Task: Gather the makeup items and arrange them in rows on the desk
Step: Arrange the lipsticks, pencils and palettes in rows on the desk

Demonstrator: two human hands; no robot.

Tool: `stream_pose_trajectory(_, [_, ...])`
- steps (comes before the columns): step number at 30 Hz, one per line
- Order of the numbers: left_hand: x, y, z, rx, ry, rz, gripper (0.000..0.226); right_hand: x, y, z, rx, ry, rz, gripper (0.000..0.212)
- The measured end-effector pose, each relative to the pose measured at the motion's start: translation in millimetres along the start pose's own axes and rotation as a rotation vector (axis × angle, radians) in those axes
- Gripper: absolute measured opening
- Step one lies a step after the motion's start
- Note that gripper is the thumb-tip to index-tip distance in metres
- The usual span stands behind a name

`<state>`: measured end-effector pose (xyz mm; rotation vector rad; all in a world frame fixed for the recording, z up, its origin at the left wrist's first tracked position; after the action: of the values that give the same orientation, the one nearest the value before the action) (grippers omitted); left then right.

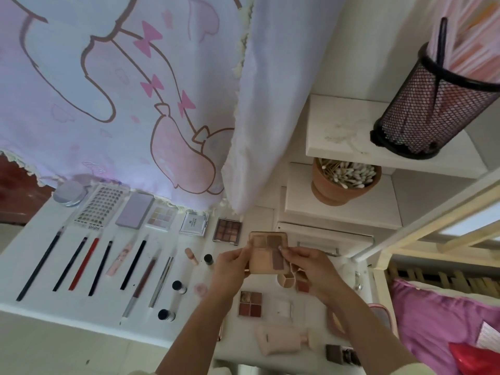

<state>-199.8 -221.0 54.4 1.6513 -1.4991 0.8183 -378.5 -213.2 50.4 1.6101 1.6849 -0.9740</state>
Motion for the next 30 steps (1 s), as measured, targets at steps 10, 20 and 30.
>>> stream_pose_trajectory(10, [4.1,17.9,-35.3,-0.206,-0.029,-0.144,0.056,2.7,-2.9,-28.5,-0.177,0.075,0.172,0.026])
stream_pose_trajectory(20, [7.3,30.1,-55.6,-0.304,-0.034,-0.179,0.047,5.3,3.0,-41.8,-0.275,0.103,0.19,0.035])
stream_pose_trajectory(30, [10.9,21.6,-59.5,-0.044,0.088,-0.348,0.041,-10.0,7.3,-50.7,-0.336,0.042,-0.034,0.064])
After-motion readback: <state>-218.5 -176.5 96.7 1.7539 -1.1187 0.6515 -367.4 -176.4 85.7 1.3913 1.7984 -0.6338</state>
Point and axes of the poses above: each hand's wrist, its own z-axis towards the middle knuckle, its own y-axis out of the palm, x = y × z, the point moved 5 cm from there along z, towards the middle knuckle, and after that the axes turned 7 degrees about -z, right-handed, at the moved point
